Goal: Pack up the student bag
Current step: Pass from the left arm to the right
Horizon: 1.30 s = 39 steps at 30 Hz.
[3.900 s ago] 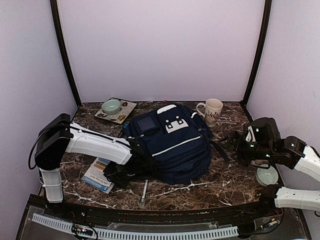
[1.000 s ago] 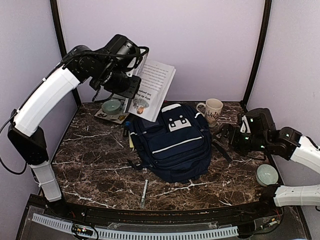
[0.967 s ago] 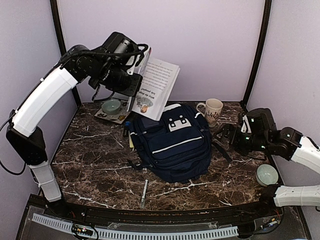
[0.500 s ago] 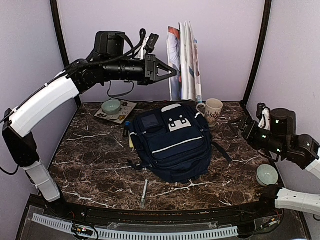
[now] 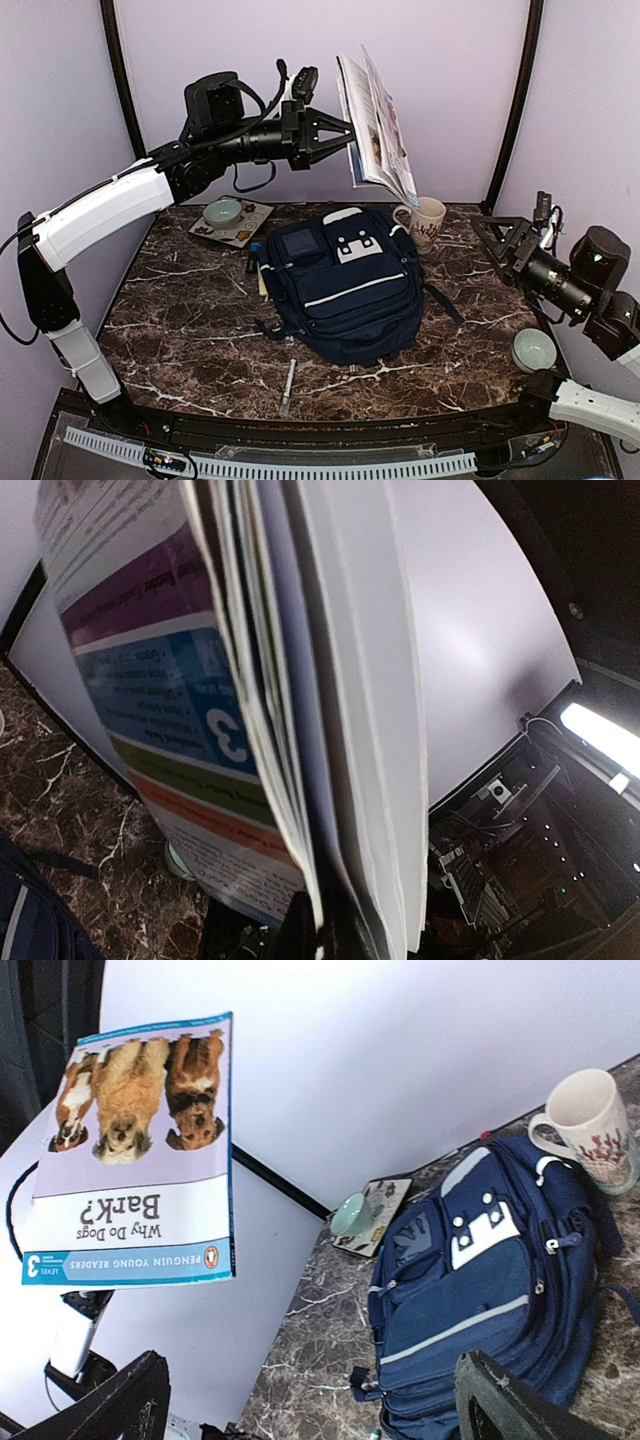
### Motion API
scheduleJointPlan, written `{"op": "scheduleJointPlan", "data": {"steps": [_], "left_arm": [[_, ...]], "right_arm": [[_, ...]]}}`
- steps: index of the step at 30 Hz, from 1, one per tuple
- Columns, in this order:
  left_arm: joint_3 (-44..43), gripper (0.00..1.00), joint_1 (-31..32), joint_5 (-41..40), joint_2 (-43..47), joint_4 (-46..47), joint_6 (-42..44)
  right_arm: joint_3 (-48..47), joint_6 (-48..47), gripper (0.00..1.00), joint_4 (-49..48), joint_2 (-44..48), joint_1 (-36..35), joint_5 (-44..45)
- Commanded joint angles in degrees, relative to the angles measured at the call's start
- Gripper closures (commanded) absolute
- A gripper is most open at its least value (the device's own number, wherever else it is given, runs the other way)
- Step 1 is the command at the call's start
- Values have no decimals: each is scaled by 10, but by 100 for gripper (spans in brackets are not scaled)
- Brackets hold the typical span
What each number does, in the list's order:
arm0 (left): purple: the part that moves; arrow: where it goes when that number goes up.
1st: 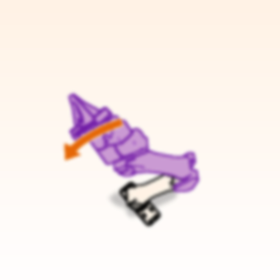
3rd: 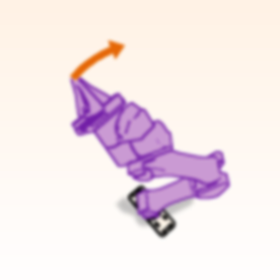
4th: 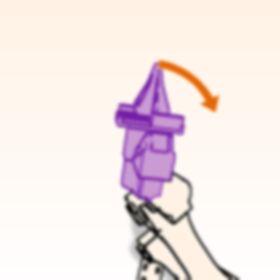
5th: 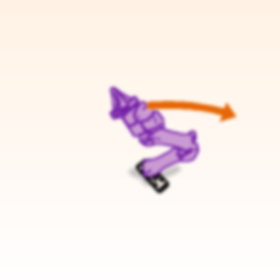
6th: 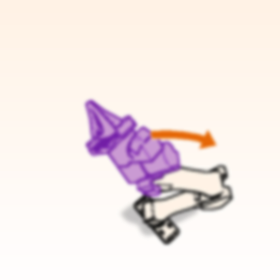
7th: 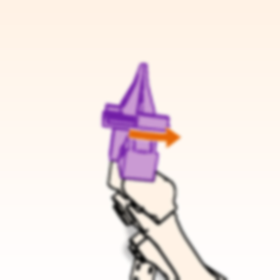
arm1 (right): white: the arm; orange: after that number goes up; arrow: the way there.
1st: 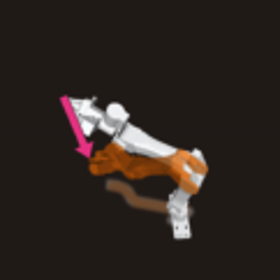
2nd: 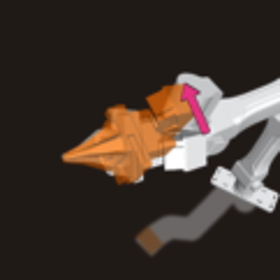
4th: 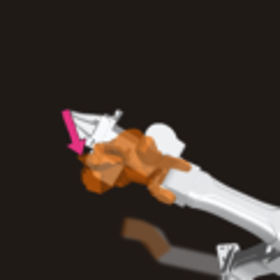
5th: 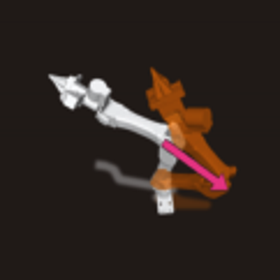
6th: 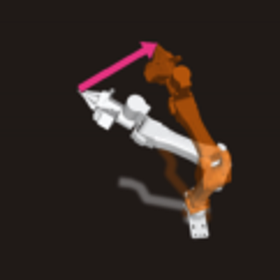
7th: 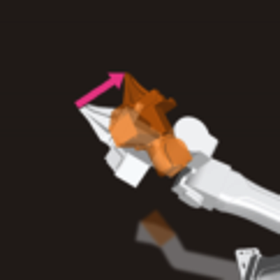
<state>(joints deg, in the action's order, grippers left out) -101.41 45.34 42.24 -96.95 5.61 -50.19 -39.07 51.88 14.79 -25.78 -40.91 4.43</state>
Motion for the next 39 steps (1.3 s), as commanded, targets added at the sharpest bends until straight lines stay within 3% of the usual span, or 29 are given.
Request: {"op": "scheduleJointPlan", "data": {"steps": [1,8,13,22,28,39], "left_arm": [[8,100,3,45,18,140,-52],[25,100,3,56,7,224,-103],[-9,100,3,46,-11,205,-95],[-13,100,5,19,-30,255,-119],[-44,100,8,14,-53,246,-120],[-106,100,14,6,-95,245,-125]], "right_arm": [[14,58,0,-146,-23,0,-56],[41,201,2,-336,-84,0,-73],[8,231,3,-366,-147,0,-99],[4,281,6,-476,-206,-14,-96],[32,351,8,-615,-241,-29,-73],[2,360,16,-640,-269,-41,-57]]}}
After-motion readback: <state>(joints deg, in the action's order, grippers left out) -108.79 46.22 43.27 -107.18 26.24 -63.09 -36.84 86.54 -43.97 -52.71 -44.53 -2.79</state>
